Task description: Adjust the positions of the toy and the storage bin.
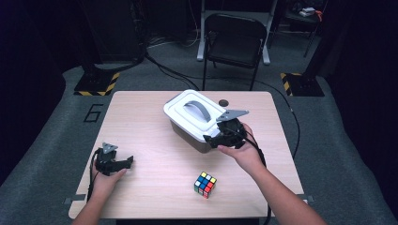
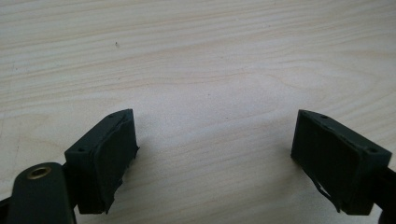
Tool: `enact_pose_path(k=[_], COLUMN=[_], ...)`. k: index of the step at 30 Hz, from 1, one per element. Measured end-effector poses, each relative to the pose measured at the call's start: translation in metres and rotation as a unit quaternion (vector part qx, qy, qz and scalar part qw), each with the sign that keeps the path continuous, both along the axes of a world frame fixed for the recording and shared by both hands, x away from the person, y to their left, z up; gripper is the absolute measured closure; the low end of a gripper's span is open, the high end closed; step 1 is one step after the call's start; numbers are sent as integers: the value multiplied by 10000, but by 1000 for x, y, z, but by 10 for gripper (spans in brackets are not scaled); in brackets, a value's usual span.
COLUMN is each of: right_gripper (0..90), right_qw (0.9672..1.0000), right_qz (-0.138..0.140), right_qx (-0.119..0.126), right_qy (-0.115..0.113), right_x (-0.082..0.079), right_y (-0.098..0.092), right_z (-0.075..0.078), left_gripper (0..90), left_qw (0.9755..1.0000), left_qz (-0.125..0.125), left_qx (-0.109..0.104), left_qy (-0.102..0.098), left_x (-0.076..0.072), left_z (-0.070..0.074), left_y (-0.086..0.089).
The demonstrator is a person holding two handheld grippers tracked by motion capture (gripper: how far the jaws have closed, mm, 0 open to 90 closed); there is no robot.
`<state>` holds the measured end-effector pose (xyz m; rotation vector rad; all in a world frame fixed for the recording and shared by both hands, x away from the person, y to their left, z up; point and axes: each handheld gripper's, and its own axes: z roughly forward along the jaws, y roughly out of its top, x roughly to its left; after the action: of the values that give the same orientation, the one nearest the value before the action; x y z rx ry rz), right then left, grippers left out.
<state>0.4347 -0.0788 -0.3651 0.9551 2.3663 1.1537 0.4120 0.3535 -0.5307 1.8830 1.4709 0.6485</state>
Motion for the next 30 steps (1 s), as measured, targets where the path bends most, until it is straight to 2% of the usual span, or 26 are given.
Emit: enact_pose_path(k=[8,10,14,17,20,23,24,26,29,30], right_gripper=[300,301,307,319,389,397,397,400,400,401], right_qw=[9999,9998,9994,9991,9991,9990,9987,9986,9976,9979], right_qz=[-100,-166,-334,-401,-422,-426,-512,-521,-690,-647], right_qx=[-60,-77,-55,-49,-66,-93,-8,-23,5,-62], right_qy=[-109,-79,-121,-92,-73,-81,-39,-52,-5,-54], right_x=[16,22,37,42,51,56,61,63,71,74], right_y=[4,5,9,11,15,16,18,18,20,19], right_z=[4,4,-2,-4,-7,-8,-10,-11,-16,-17], left_gripper=[140,140,140,140,140,140,140,140,140,140], left_qw=[10000,10000,10000,10000,10000,10000,10000,10000,10000,10000], left_qz=[2,8,2,-2,1,4,2,2,1,-1], left_qx=[-5,-18,-2,7,0,-10,-3,-1,-1,3], left_qy=[-3,-1,-1,-1,-1,-5,-3,-2,-1,-3], left_x=[0,0,0,0,0,0,0,0,0,0], left_z=[0,0,0,0,0,0,0,0,0,0], left_y=[0,0,0,0,0,0,0,0,0,0])
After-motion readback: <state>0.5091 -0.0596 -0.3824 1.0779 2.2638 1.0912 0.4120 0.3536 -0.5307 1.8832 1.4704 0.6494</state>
